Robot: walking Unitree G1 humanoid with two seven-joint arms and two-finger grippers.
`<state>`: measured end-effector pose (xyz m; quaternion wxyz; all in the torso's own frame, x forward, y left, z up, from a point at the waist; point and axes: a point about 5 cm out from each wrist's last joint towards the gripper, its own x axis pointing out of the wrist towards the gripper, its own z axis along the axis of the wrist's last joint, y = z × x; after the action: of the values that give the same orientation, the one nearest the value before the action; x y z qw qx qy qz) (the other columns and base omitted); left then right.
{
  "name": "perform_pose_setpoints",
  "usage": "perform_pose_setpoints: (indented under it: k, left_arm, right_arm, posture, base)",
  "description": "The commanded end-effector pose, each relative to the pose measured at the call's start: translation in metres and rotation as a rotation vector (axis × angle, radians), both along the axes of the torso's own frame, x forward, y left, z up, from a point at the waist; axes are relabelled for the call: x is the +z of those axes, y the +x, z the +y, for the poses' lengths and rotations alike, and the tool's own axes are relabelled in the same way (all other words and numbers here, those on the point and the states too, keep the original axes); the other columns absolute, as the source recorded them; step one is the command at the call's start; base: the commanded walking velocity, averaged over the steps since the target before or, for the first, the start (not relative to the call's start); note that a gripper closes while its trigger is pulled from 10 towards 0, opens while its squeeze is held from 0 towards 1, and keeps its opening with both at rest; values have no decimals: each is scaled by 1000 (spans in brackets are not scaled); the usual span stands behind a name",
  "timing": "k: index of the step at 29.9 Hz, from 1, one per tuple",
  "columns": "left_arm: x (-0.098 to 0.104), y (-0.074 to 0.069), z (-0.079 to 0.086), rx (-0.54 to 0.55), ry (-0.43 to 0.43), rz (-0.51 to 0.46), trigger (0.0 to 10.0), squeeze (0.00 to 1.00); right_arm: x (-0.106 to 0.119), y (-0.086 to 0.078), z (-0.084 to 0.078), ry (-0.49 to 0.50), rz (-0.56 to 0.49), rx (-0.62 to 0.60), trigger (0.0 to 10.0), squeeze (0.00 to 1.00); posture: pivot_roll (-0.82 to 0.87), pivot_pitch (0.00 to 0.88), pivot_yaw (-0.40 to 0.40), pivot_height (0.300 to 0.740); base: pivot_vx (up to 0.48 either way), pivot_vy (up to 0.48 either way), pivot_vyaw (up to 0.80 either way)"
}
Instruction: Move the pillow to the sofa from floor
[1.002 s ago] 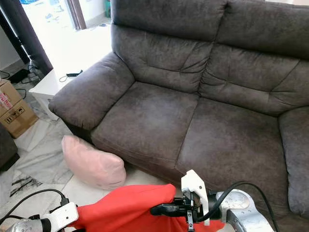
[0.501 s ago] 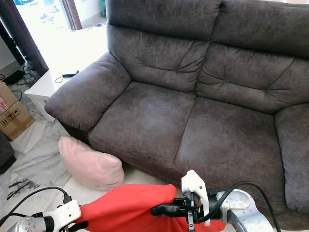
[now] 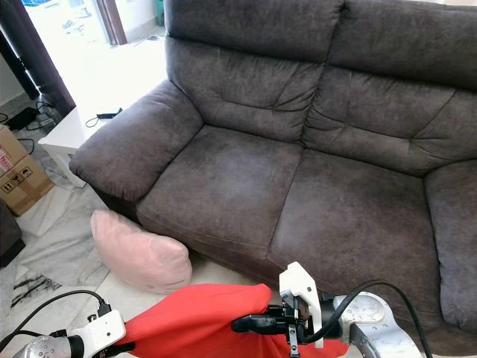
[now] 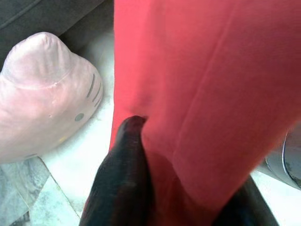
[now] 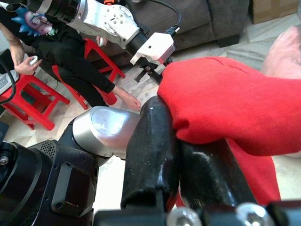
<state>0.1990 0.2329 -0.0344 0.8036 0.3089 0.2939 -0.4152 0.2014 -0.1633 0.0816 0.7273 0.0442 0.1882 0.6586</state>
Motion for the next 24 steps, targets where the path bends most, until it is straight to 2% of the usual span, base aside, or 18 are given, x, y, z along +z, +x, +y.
perform_pose_setpoints:
  k: [1,7,11,14,16,17,18,19,20,21,22,23,24]
  left_arm:
    - [-2,-4,1,-8,3,16,0,0]
    - [-1,-3,0,0,-12,5,0,0]
    - [3,2,-1,40,-41,-36,0,0]
    - [11,14,-3,124,-101,-115,0,0]
    - [20,27,-5,183,-126,-210,0,0]
    - [26,34,-5,228,-150,-261,5451,0]
    - [30,39,-5,257,-166,-290,5451,0]
    - [41,51,-8,328,-231,-363,10000,0]
    - [41,51,-8,328,-231,-363,10000,0]
    - [47,56,-9,357,-264,-394,10000,0]
    - [60,68,-14,415,-333,-473,10000,0]
    - [66,73,-16,439,-357,-505,10000,0]
    - [66,73,-16,439,-357,-505,10000,0]
  right_arm:
    - [13,2,8,66,-66,31,10000,0]
    - [12,1,9,67,-67,31,10000,0]
    - [12,2,10,68,-68,25,10000,0]
    - [9,2,11,61,-74,10,10000,0]
    - [6,6,10,43,-98,-32,10000,0]
    - [4,11,9,23,-118,-81,10000,0]
    - [2,15,9,9,-130,-114,10000,0]
    - [-4,27,6,-47,-193,-232,10000,0]
    - [-4,27,6,-47,-193,-232,10000,0]
    - [-7,34,3,-76,-222,-301,10000,0]
    - [-11,47,-1,-119,-280,-437,10000,0]
    - [-12,51,-2,-134,-307,-493,10000,0]
    - [-12,51,-2,-134,-307,-493,10000,0]
  posture:
    - [24,119,-3,740]
    - [26,119,-1,740]
    - [28,120,0,740]
    - [28,120,1,740]
    - [28,119,1,740]
    - [28,119,1,740]
    - [29,119,0,740]
    - [29,119,0,740]
    - [29,119,0,740]
    - [29,119,0,740]
    - [29,116,0,740]
    - [29,116,0,740]
    - [29,116,0,740]
  base:
    - [0,0,0]
    - [0,0,0]
    - [0,0,0]
    - [0,0,0]
    - [0,0,0]
    - [0,0,0]
    - [0,0,0]
    - [0,0,0]
    - [0,0,0]
    - [0,0,0]
    - [0,0,0]
    - [0,0,0]
    - [0,0,0]
